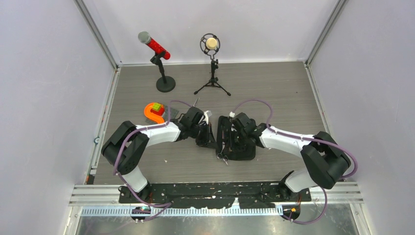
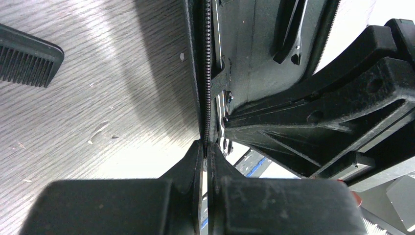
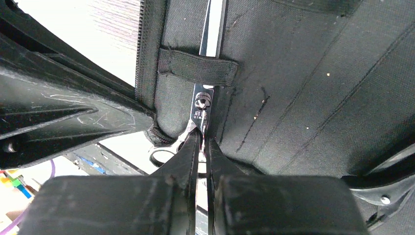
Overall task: Sort the hair-cutting tools
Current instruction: Place the scissors in the hairdressing tool bag.
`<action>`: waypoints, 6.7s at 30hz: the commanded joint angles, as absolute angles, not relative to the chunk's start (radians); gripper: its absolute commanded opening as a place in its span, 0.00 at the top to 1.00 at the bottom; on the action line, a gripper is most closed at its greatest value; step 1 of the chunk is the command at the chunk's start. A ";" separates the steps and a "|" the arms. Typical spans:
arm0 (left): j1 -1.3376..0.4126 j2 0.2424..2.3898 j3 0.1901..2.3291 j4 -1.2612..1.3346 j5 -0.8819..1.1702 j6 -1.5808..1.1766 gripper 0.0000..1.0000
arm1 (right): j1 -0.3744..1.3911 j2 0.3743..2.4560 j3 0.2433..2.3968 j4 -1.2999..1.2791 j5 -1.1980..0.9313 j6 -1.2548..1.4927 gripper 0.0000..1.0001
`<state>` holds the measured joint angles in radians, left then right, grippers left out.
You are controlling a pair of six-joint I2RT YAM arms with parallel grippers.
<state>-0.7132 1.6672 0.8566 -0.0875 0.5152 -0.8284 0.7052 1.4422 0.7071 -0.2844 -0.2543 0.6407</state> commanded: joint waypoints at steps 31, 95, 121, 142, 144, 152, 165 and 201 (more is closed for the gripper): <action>-0.730 1.642 0.890 -0.102 0.572 -0.788 1.00 | 0.613 1.544 0.914 -0.323 -0.231 0.713 0.95; -0.813 1.675 1.055 -0.422 0.688 -0.594 1.00 | 0.595 1.427 0.797 -0.039 -0.258 0.543 0.93; -0.746 1.573 1.014 -0.317 0.664 -0.726 0.96 | 0.594 0.891 0.606 -0.227 0.118 0.667 0.23; -0.811 1.634 0.774 0.243 0.335 -1.255 0.80 | 0.581 0.834 0.479 -0.155 0.151 0.579 0.21; -0.812 1.603 0.771 0.225 0.302 -1.250 0.72 | 0.581 0.857 0.490 -0.157 0.156 0.577 0.21; -0.787 1.397 0.839 -0.126 0.144 -0.991 0.29 | 0.575 0.908 0.503 -0.160 0.175 0.575 0.21; -0.664 1.692 1.340 -0.553 0.155 -0.541 0.27 | 0.566 0.822 0.464 -0.246 0.120 0.605 0.23; -0.664 1.917 1.264 -0.369 0.274 -0.693 0.99 | 0.732 1.248 0.667 -0.274 -0.074 0.364 0.58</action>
